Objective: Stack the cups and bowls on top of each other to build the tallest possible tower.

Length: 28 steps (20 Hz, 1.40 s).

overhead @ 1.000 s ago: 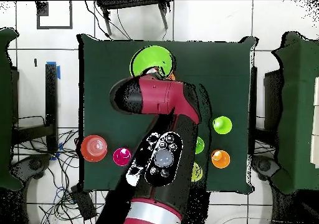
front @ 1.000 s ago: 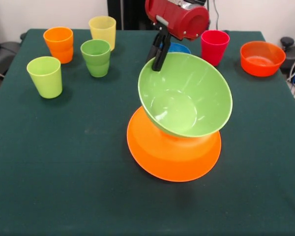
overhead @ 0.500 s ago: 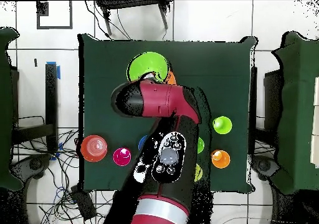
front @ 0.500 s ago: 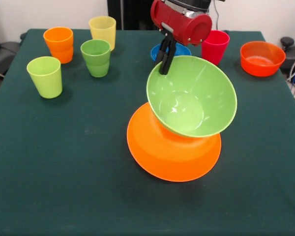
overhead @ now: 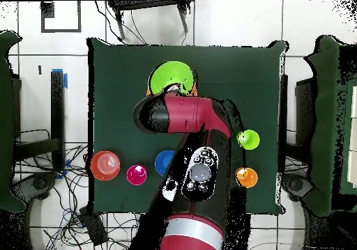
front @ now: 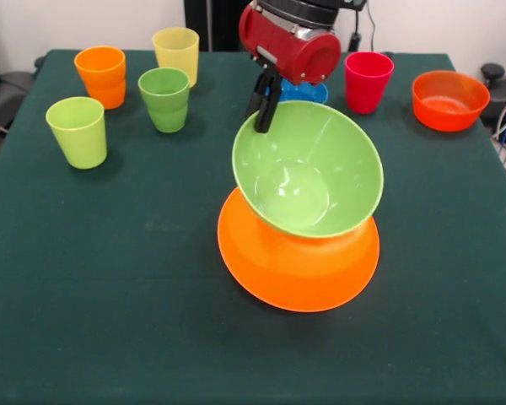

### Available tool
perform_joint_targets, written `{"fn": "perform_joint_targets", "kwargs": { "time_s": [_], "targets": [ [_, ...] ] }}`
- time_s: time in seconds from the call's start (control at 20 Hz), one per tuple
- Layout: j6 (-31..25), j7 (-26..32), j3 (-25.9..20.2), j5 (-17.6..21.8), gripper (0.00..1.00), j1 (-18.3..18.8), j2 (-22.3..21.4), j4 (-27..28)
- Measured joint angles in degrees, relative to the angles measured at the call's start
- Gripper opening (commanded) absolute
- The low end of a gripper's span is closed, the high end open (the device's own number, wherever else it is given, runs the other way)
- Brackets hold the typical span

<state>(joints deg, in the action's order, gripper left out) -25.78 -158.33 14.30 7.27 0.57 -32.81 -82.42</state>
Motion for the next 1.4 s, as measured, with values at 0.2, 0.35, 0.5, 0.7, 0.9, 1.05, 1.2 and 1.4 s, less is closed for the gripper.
{"fn": "perform_joint_targets", "kwargs": {
  "time_s": [0.2, 0.35, 0.5, 0.7, 0.9, 1.05, 1.2, 1.4],
  "targets": [
    [0.9, 0.0, -1.0, 1.4, 0.00, 1.2, 0.0, -0.5],
    [1.8, 0.0, -1.7, 2.0, 0.00, 2.0, 0.0, -0.6],
    [3.1, 0.0, -2.3, 2.5, 0.00, 2.8, 0.0, -0.8],
    [4.2, 0.0, -3.5, 3.2, 0.00, 3.4, 0.0, -1.1],
    [4.3, 0.0, -5.0, 3.2, 0.00, 4.0, -0.2, -1.4],
    [4.3, 0.0, -5.6, 3.2, 0.00, 4.0, -0.5, -1.8],
    [4.3, 0.0, -5.7, 3.2, 0.00, 3.7, -1.0, -2.5],
    [4.3, 0.0, -5.7, 3.2, 0.00, 3.0, -1.4, -3.3]
  ]
}}
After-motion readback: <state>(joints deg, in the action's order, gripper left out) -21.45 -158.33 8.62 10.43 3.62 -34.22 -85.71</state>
